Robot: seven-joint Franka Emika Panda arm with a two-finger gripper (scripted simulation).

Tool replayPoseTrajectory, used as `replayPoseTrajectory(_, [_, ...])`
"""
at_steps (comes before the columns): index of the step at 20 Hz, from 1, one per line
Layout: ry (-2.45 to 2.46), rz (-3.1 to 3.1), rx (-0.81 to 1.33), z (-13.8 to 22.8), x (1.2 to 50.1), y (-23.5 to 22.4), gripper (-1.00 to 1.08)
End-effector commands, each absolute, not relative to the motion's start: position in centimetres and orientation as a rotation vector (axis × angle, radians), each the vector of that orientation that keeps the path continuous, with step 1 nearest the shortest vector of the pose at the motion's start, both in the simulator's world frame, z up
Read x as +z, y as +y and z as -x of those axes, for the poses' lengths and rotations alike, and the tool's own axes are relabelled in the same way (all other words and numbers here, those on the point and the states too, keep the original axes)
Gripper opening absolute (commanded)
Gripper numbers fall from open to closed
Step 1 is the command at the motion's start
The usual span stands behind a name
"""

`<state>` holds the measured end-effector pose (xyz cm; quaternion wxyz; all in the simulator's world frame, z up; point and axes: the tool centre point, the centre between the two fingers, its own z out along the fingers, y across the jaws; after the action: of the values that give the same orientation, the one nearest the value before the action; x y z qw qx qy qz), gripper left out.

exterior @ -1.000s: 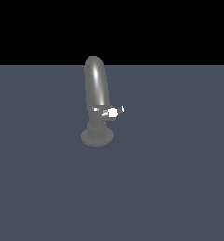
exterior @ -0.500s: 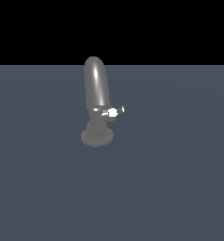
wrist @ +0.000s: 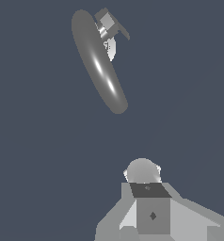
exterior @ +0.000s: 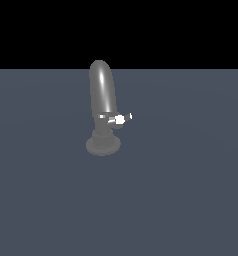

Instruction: Turn on the faucet by rotating a designated handle.

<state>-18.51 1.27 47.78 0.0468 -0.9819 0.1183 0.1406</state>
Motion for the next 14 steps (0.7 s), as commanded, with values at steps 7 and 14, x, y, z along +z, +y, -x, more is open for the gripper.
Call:
replayPoseTrajectory(7, [0.527,2.888,0.642,14.2,46.4,1.9,-1.0])
replayPoseTrajectory(14, [0.661,2.778,0.815,10.7,44.8,2.1,-1.0])
